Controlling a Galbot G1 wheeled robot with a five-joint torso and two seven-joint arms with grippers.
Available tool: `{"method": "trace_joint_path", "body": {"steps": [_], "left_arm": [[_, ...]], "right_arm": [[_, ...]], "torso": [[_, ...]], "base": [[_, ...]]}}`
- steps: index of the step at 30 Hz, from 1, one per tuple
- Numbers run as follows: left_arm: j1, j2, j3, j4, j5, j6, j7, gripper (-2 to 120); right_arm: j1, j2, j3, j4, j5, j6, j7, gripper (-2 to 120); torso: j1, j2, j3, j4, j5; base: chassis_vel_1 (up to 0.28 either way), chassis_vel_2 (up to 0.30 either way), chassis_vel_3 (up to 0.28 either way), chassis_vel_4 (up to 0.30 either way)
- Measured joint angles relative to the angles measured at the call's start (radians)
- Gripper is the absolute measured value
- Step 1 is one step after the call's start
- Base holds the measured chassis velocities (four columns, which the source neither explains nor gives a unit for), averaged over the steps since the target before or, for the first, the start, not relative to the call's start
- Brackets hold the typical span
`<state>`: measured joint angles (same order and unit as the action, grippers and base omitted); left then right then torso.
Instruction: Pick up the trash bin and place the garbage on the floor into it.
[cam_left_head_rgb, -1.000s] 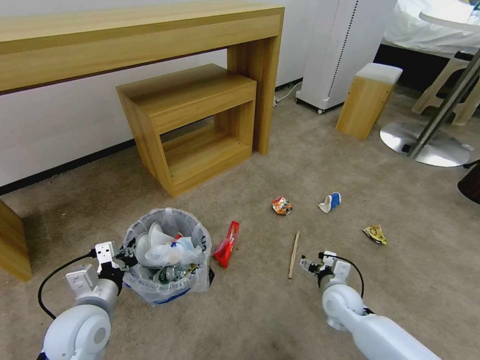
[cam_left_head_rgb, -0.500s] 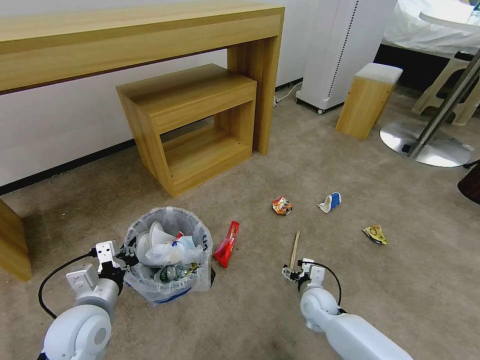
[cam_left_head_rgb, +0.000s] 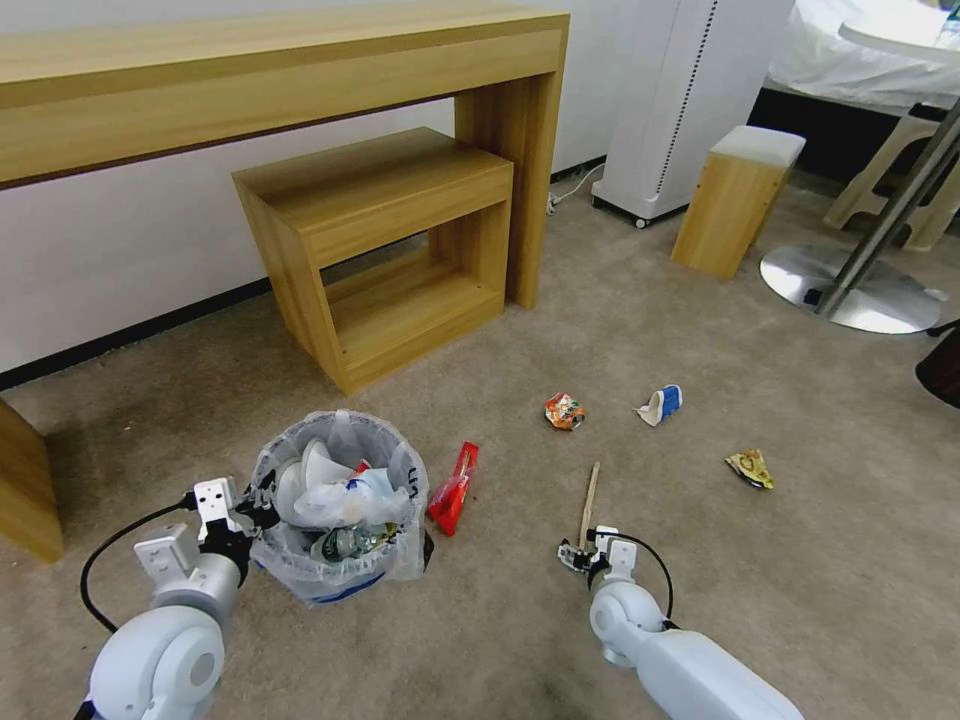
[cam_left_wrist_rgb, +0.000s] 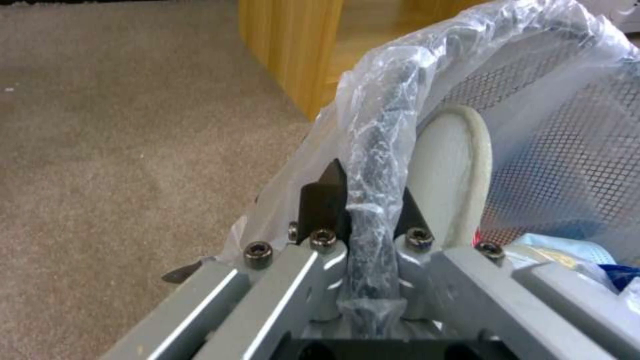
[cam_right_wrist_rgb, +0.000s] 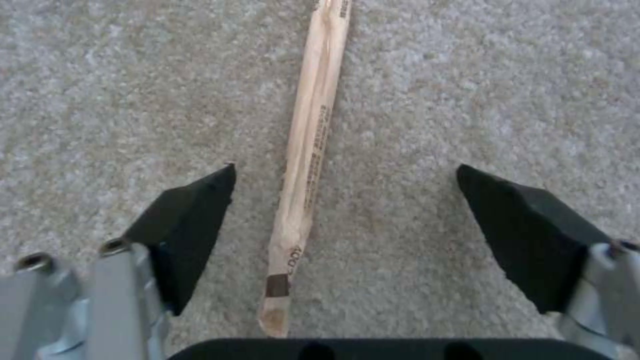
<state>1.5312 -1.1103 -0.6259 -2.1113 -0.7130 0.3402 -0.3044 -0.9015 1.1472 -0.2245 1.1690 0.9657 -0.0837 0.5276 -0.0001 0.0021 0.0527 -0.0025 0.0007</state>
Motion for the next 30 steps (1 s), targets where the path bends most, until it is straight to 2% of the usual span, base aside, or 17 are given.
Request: {"method": "trace_joint_path", "body": {"steps": [2, 5, 6, 10, 11, 16, 18, 20, 21, 23, 24, 30], "left_arm": [[-0.001, -0.001, 0.002, 0.0, 0.0, -0.002, 0.001, 2], [-0.001, -0.002, 0.005, -0.001, 0.0, -0.004, 0.002, 2], [-0.001, -0.002, 0.005, -0.001, 0.0, -0.004, 0.002, 2], [0.0, -0.003, 0.007, -0.005, 0.0, -0.009, 0.005, 2], [0.0, -0.003, 0.007, -0.005, 0.0, -0.009, 0.005, 2], [0.0, -0.007, 0.013, -0.012, 0.001, -0.013, 0.009, 2], [-0.001, -0.008, 0.015, -0.013, 0.001, -0.015, 0.01, 2], [-0.001, -0.009, 0.016, -0.013, 0.002, -0.016, 0.011, 2], [-0.001, -0.01, 0.017, -0.013, 0.003, -0.018, 0.011, 2], [-0.002, -0.011, 0.018, -0.013, 0.004, -0.019, 0.011, 2], [-0.003, -0.012, 0.019, -0.011, 0.005, -0.02, 0.013, 2], [-0.01, -0.011, 0.021, 0.007, 0.007, -0.022, 0.014, 2]], "right_arm": [[0.0, 0.0, 0.0, -0.004, -0.003, 0.002, -0.004, 80], [0.001, 0.001, 0.0, -0.019, -0.018, 0.012, -0.017, 67], [0.001, 0.001, 0.0, -0.019, -0.018, 0.012, -0.017, 67], [-0.003, 0.002, 0.0, -0.033, -0.032, 0.026, -0.025, 46], [-0.003, 0.002, 0.0, -0.033, -0.032, 0.026, -0.025, 46], [-0.009, 0.0, 0.0, -0.037, -0.044, 0.033, -0.033, 28], [-0.012, -0.002, -0.003, -0.037, -0.051, 0.038, -0.042, 20], [-0.013, -0.003, -0.004, -0.037, -0.053, 0.039, -0.044, 17], [-0.015, -0.005, -0.006, -0.037, -0.057, 0.042, -0.049, 10], [-0.017, -0.006, -0.006, -0.038, -0.059, 0.045, -0.051, 7], [-0.019, -0.011, -0.007, -0.039, -0.066, 0.056, -0.059, 1], [-0.044, -0.075, 0.003, 0.028, -0.074, 0.109, -0.104, 0]], "torso": [[0.0, 0.0, 0.0, 0.0001, 0.0], [0.0, 0.0, 0.0, 0.0, 0.0], [0.0, 0.0, 0.0, 0.0, 0.0], [0.0, 0.0, 0.0, -0.0005, -0.0005], [0.0, 0.0, 0.0, -0.0005, -0.0005], [0.0, 0.0, 0.0, -0.0006, -0.0007], [0.0, 0.0, 0.0, 0.0002, 0.0003], [0.0, 0.0, 0.0, 0.0003, 0.0003], [0.0, 0.0, 0.0, 0.0004, 0.0003], [0.0, 0.0, 0.0, 0.0004, 0.0003], [0.0, 0.0, 0.0, 0.0004, 0.0006], [0.0, 0.0, 0.0, 0.0003, 0.0004]], "base": [[0.0, 0.0, 0.0, 0.0], [0.0, 0.0, 0.0, 0.0], [0.0, 0.0, 0.0, 0.0], [0.0, 0.0, 0.0, 0.0], [0.0, 0.0, 0.0, 0.0], [0.0, 0.0, 0.0, 0.0], [0.0, 0.0, 0.0, 0.0], [0.0, 0.0, 0.0, 0.0], [0.0, 0.0, 0.0, 0.0], [0.0, 0.0, 0.0, 0.0], [0.0, 0.0, 0.0, 0.0], [0.0, 0.0, 0.0, 0.0]]}}
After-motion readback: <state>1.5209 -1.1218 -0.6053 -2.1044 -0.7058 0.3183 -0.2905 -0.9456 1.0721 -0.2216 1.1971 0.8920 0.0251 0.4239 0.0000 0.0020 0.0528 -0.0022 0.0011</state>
